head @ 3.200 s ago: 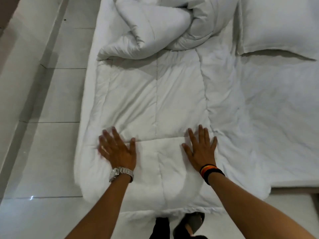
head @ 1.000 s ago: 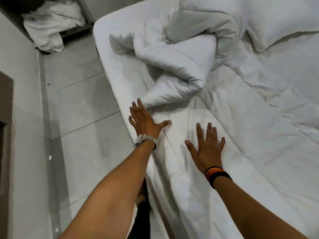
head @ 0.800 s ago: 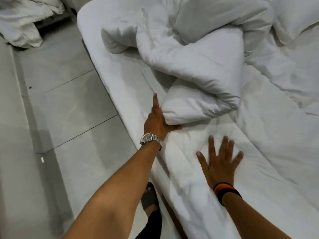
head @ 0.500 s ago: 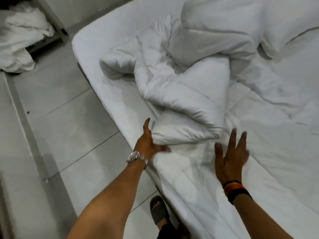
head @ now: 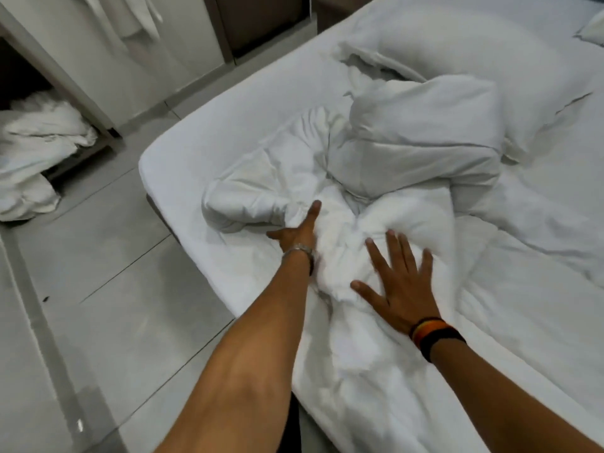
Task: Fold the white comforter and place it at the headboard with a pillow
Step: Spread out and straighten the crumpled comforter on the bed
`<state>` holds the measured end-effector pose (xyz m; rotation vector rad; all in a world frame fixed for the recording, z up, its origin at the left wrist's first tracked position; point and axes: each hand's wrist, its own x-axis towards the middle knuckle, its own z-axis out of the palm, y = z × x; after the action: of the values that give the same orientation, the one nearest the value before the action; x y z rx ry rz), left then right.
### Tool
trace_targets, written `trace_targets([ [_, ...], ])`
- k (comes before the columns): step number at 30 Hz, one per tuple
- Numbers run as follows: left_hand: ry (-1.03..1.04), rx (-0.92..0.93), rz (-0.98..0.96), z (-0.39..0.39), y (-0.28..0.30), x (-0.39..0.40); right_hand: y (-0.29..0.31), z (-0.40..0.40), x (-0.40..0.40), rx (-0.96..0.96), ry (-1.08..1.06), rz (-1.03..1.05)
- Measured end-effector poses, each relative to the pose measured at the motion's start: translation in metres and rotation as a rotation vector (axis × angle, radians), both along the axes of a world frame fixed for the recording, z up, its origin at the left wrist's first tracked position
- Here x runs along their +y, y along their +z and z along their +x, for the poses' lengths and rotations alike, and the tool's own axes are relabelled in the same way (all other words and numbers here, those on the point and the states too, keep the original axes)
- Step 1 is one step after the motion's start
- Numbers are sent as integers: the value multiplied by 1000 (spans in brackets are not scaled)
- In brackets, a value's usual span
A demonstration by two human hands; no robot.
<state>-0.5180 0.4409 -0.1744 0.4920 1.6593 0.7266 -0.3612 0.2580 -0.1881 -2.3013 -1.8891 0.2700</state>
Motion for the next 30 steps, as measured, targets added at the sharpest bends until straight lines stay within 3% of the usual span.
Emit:
trace_targets([
  [3,-53,-23,86,-8,-15,42,-16,-25,19,-79,-60,-44],
  [6,-23,3,306,-44,13,106,-9,-65,58,-109,-122,-75],
  [9,111,72,611,-116,50,187,9,-120,129,81,-83,-63],
  [12,140,177,669,-204,84,251,21,-185,199,261,38,-35],
  [14,94,252,574,-250,98,271,27,-219,226,362,87,-124],
  [18,-106,322,272,-297,99,268,30,-239,236,354,77,-225],
  [21,-138,245,131,-307,83,278,34,-233,247,328,37,-110],
  [26,183,-77,-86,-322,44,333,44,-219,303,310,-116,85],
  [30,25,-85,-176,-345,18,416,42,-231,399,248,-176,226],
])
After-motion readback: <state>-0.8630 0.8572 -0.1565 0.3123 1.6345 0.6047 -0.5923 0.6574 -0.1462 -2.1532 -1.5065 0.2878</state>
